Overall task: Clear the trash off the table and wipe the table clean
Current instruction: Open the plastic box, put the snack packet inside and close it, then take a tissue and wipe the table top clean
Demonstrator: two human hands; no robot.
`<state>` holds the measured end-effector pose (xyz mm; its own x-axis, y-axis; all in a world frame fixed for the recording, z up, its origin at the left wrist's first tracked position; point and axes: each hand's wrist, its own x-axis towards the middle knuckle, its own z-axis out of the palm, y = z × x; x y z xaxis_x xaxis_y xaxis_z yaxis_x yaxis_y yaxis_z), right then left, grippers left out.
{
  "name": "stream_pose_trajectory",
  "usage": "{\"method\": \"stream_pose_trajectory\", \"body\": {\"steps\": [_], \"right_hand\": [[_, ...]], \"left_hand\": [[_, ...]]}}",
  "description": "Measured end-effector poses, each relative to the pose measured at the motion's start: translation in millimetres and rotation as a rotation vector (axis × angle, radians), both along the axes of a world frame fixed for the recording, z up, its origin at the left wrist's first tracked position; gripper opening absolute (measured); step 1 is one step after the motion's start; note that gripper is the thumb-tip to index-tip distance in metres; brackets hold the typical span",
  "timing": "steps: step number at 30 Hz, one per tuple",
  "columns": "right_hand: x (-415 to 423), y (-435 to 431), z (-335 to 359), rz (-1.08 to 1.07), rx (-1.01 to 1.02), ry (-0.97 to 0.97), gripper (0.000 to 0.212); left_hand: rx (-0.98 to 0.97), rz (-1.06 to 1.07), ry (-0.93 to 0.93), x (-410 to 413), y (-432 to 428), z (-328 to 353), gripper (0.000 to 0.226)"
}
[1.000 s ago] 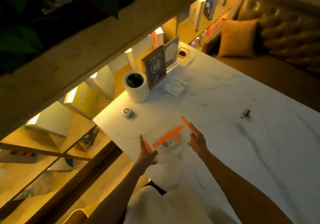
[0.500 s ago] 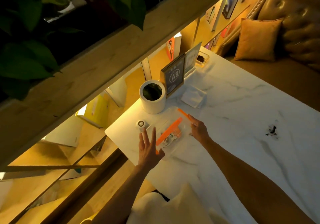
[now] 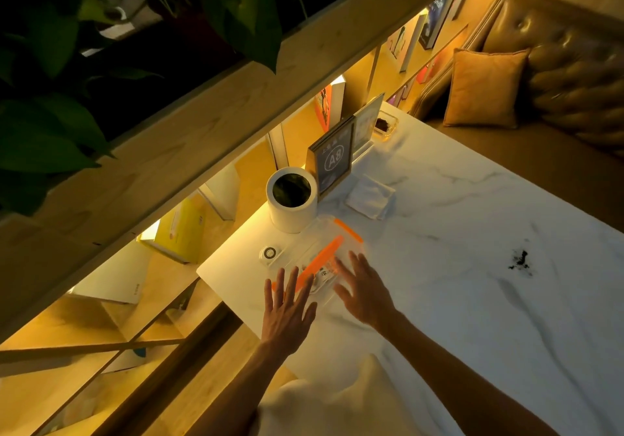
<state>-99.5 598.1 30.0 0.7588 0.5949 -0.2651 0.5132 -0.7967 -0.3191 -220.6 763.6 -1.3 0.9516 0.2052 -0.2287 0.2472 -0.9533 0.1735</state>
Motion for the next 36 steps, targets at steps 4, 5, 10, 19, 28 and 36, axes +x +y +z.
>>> {"method": "stream_pose_trajectory", "body": {"steps": [4, 5, 10, 19, 28, 36], "right_hand": [[-13, 3, -6, -0.011, -0.069, -0.025, 0.074], [-11, 4, -5, -0.001, -0.084, -0.015, 0.074], [2, 3, 0, 0.078, -0.101, -0.015, 0.083], [8, 2, 3, 0.106, -0.118, 0.092, 0.098], [-31, -75, 8, -0.179, 0.043, 0.083, 0.053], [-79, -216, 20, -0.488, -0.022, 0.078, 0.106]], "left_hand": [[0.045, -0.005, 0.027, 0, 5, 2, 0.066], [0.048, -0.003, 0.04, 1, 6, 3, 0.066], [0.045, 0.026, 0.094, 6, 7, 9, 0.066], [0.022, -0.017, 0.214, 11, 4, 17, 0.066], [0.126, -0.183, 0.116, 11, -36, 48, 0.061], [0.146, -0.44, 0.06, 22, -128, 44, 0.061]]}}
